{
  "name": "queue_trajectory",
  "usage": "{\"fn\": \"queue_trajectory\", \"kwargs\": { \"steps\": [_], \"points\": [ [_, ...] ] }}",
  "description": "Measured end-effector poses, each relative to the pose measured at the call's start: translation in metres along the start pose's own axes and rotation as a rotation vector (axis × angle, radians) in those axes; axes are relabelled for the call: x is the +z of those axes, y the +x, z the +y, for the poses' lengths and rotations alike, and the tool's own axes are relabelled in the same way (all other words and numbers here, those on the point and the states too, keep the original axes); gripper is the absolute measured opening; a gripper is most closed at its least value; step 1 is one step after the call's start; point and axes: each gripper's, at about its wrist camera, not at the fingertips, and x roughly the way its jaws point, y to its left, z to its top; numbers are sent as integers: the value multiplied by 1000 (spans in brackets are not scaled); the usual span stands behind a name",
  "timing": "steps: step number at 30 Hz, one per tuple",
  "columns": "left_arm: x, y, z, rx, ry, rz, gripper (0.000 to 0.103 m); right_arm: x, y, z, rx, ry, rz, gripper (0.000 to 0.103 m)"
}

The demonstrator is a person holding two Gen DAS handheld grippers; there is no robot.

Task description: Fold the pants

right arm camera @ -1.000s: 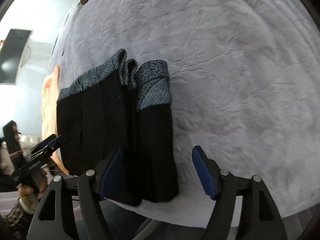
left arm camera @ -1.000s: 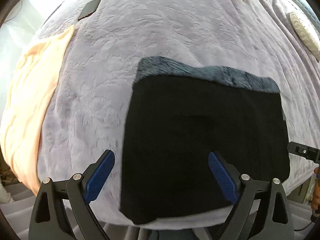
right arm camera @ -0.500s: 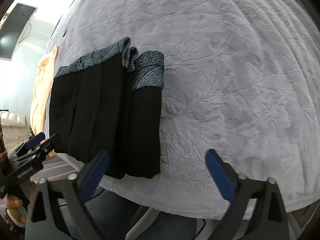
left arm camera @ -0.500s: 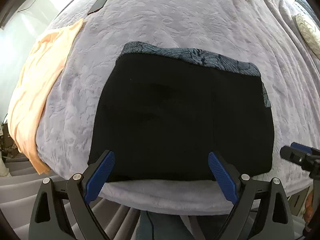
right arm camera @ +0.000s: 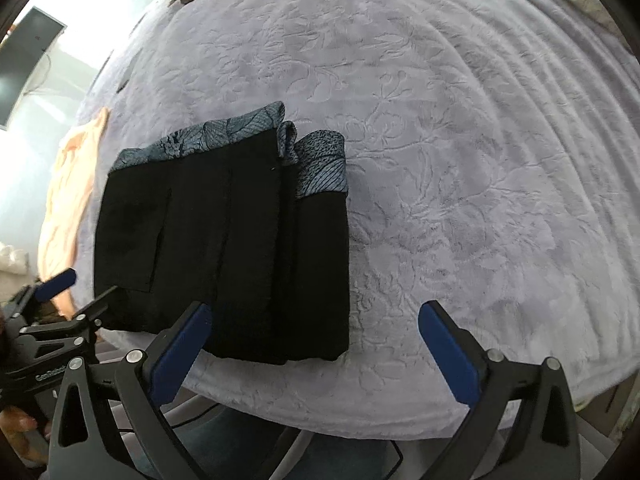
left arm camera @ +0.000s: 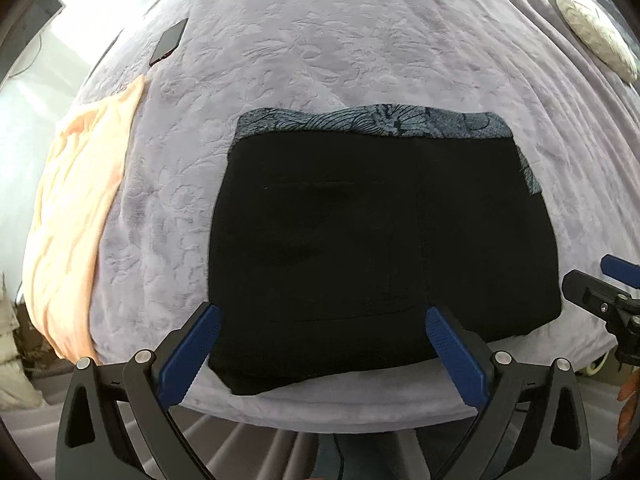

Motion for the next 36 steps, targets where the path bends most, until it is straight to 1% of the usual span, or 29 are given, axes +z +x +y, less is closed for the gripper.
{"fn": "queue_trajectory", "kwargs": {
  "steps": [3,6,13,23,36],
  "points": [
    [-4,-3,5,15,15,-12,103,-6,-1,13,-27,17,-5,103],
    [-8,-7,11,4,4,-19,103,-10,-2,24,-54,31,-4,103],
    [-17,-8,22,-11,-28,-19,103,-16,-8,32,-94,89,0,103],
    [-21,-7,29,-11,-44,-8,103,-24,-12,49,-124,76,1,103],
    [-23,-9,20,0,-34,-11,103,-27,-13,59,-150,55,-3,103]
  ]
}}
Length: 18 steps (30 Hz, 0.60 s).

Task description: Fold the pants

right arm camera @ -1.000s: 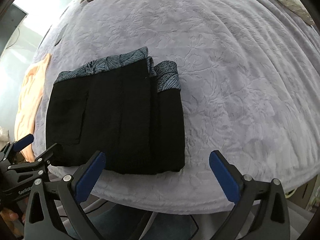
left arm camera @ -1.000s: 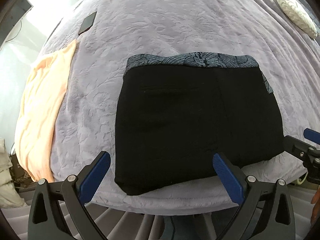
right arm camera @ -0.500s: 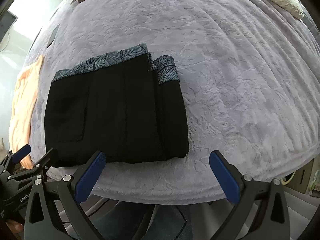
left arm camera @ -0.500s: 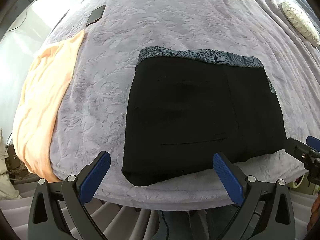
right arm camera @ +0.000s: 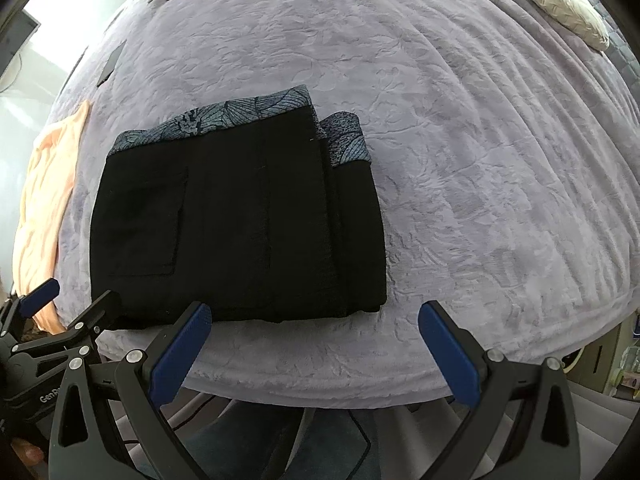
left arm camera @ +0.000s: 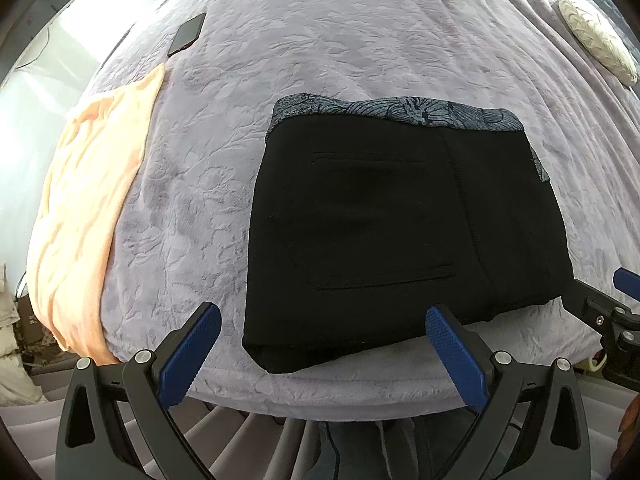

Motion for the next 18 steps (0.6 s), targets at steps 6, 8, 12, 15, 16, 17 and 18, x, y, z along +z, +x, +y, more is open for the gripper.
{"fn": "queue_trajectory", "kwargs": {
  "steps": [6,8,12,15,16,17,18],
  "points": [
    [-4,-1,-3,8,-6,5,103,-1,-1,0,-13,-9,-6,103],
    [-5,-1,-4,10,-8,4,103,0,-1,0,-14,-11,-5,103],
    [-7,-1,-7,14,-5,6,103,-1,-1,2,-22,-19,-11,103],
    [-8,-2,-9,22,1,2,103,-1,-2,2,-34,-26,-19,103],
    [-9,-2,-10,30,5,-1,103,-1,-2,3,-37,-27,-20,103],
    [-9,-3,-11,36,9,-5,103,-1,-2,3,-39,-27,-22,103],
    [-9,-3,-11,42,14,-9,103,-1,-2,3,-41,-27,-23,103]
  ]
}}
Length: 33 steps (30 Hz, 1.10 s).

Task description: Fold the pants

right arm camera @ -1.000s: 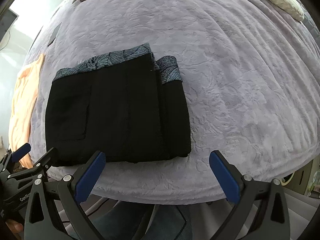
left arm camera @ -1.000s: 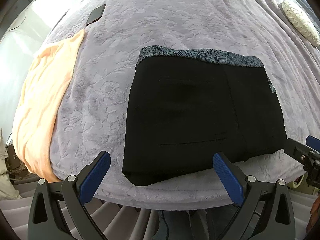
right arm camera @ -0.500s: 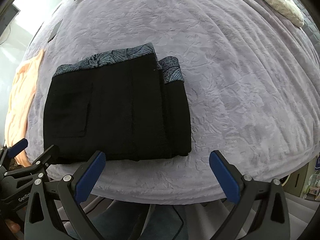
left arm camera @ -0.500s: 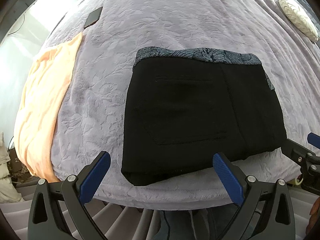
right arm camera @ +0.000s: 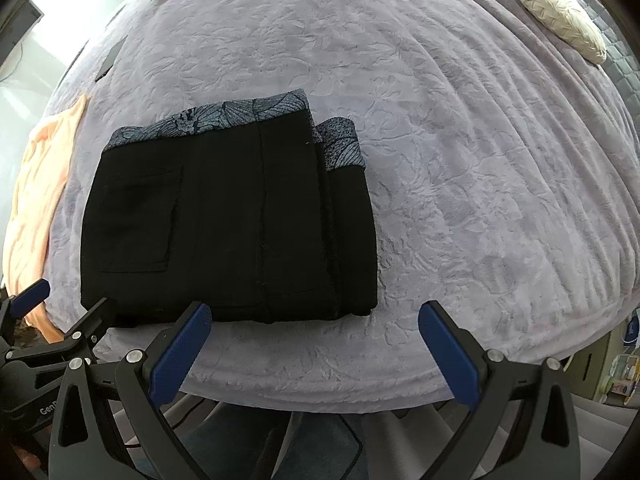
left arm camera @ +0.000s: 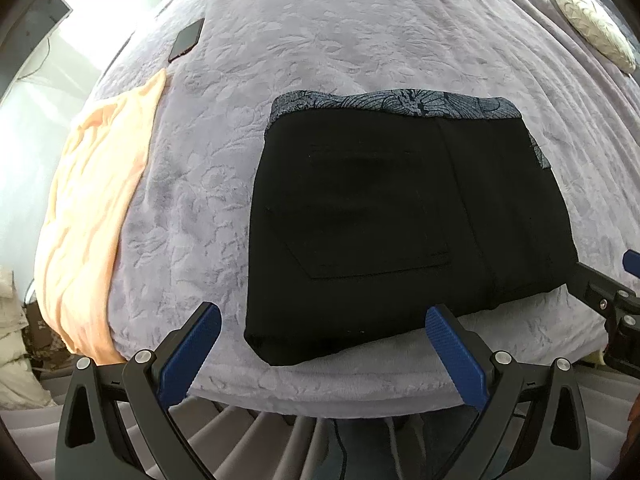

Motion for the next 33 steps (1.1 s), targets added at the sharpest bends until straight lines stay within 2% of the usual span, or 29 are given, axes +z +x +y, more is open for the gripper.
{"fn": "queue_trajectory", "kwargs": {
  "steps": [33],
  "points": [
    [2,0,1,-9,6,0,103,2,0,7,-16,-16,-4,103]
  ]
}}
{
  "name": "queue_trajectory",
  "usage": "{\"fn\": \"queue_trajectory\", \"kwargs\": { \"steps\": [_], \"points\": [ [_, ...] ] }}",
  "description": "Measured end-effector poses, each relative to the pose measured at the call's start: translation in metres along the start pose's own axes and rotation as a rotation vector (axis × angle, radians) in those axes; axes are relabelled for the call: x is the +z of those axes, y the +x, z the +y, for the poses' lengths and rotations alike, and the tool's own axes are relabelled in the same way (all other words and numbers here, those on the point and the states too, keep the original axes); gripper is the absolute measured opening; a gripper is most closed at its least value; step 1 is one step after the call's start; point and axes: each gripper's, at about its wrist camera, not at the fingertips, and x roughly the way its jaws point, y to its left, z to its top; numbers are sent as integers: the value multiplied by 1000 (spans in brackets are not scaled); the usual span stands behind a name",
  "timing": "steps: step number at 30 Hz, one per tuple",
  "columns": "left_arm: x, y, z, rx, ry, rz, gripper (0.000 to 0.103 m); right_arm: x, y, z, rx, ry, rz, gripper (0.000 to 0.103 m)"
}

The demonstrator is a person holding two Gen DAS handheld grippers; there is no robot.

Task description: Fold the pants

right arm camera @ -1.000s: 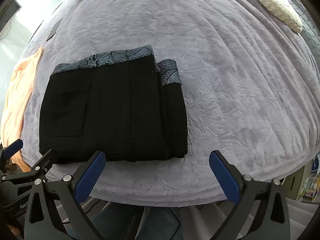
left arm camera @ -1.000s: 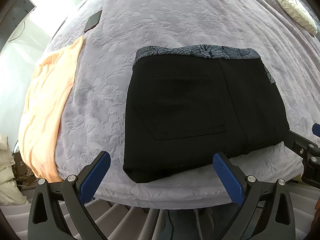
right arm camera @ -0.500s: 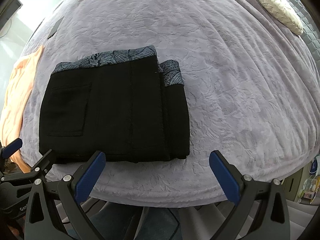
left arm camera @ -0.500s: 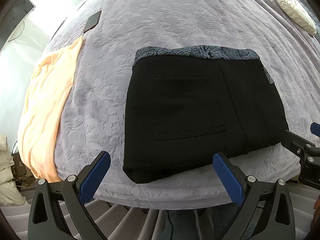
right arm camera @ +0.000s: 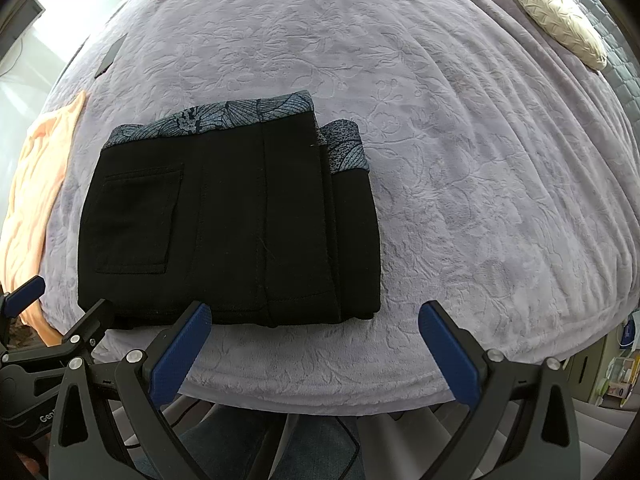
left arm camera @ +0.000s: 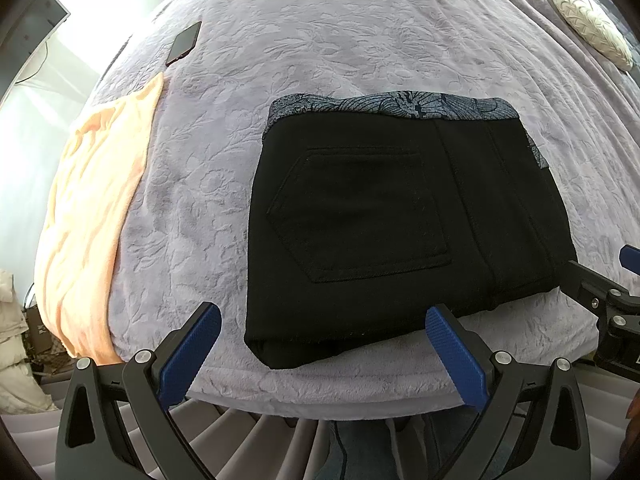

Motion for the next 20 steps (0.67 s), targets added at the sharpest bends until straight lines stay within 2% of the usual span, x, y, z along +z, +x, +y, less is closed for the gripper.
{"fn": "queue_trajectory", "kwargs": {
  "steps": [20],
  "points": [
    [2,7,8,-15,22,-3,103,2,6,5,1,-2,10,103]
  ]
}}
